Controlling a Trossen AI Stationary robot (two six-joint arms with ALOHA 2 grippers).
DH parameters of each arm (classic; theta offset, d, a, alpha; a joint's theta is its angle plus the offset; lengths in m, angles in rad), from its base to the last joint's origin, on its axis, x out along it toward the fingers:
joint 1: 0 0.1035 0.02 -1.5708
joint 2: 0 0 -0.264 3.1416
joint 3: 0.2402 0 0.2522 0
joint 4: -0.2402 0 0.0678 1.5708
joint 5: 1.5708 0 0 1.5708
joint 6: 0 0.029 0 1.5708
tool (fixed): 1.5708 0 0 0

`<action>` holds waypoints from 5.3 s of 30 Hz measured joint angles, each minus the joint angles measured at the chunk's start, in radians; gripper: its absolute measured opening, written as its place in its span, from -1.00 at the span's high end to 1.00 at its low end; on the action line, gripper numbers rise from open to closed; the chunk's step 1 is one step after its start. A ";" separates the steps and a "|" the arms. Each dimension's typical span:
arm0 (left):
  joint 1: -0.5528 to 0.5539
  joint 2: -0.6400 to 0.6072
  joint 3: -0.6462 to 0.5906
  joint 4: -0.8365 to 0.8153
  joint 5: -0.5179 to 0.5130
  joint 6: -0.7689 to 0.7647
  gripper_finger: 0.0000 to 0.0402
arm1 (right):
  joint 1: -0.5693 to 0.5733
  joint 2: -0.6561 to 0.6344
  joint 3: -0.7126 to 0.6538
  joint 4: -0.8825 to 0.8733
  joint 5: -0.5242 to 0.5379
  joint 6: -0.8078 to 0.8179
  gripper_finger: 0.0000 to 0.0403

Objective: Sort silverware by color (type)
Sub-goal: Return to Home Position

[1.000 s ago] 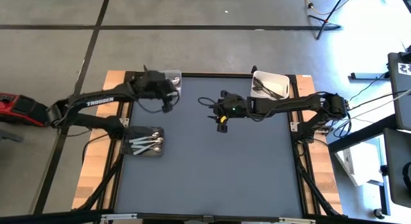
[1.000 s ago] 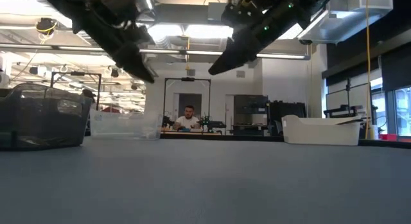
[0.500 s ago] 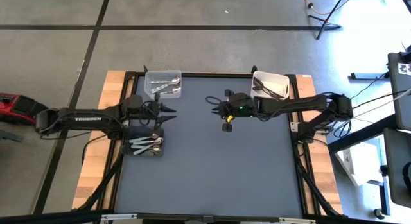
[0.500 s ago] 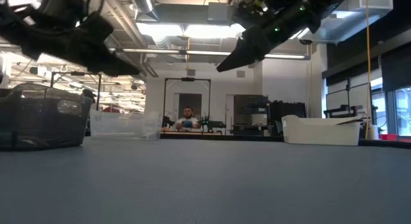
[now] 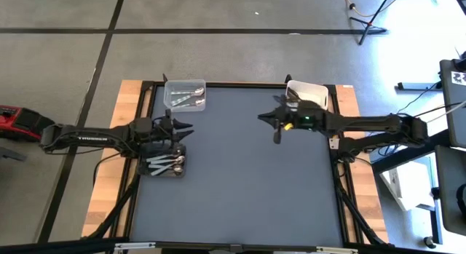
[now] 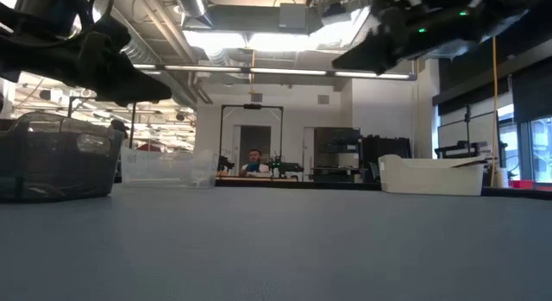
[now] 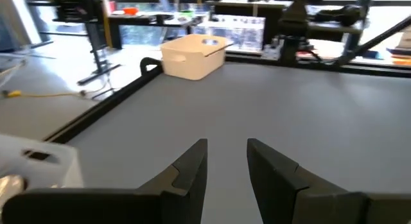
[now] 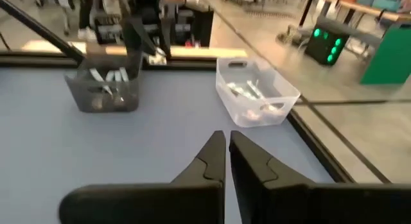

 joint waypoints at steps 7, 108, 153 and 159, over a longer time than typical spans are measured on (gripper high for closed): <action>-0.088 -0.036 0.000 -0.052 -0.052 0.011 0.48 | 0.003 -0.249 -0.148 0.016 -0.005 0.039 0.96; -0.274 -0.379 -0.085 -0.193 -0.141 0.029 0.47 | 0.003 -1.132 -0.587 -0.323 -0.011 0.513 0.97; -0.273 -0.379 -0.085 -0.193 -0.141 0.028 0.47 | 0.003 -1.132 -0.587 -0.326 -0.011 0.512 0.97; -0.273 -0.379 -0.085 -0.193 -0.141 0.028 0.47 | 0.003 -1.132 -0.587 -0.326 -0.012 0.512 0.97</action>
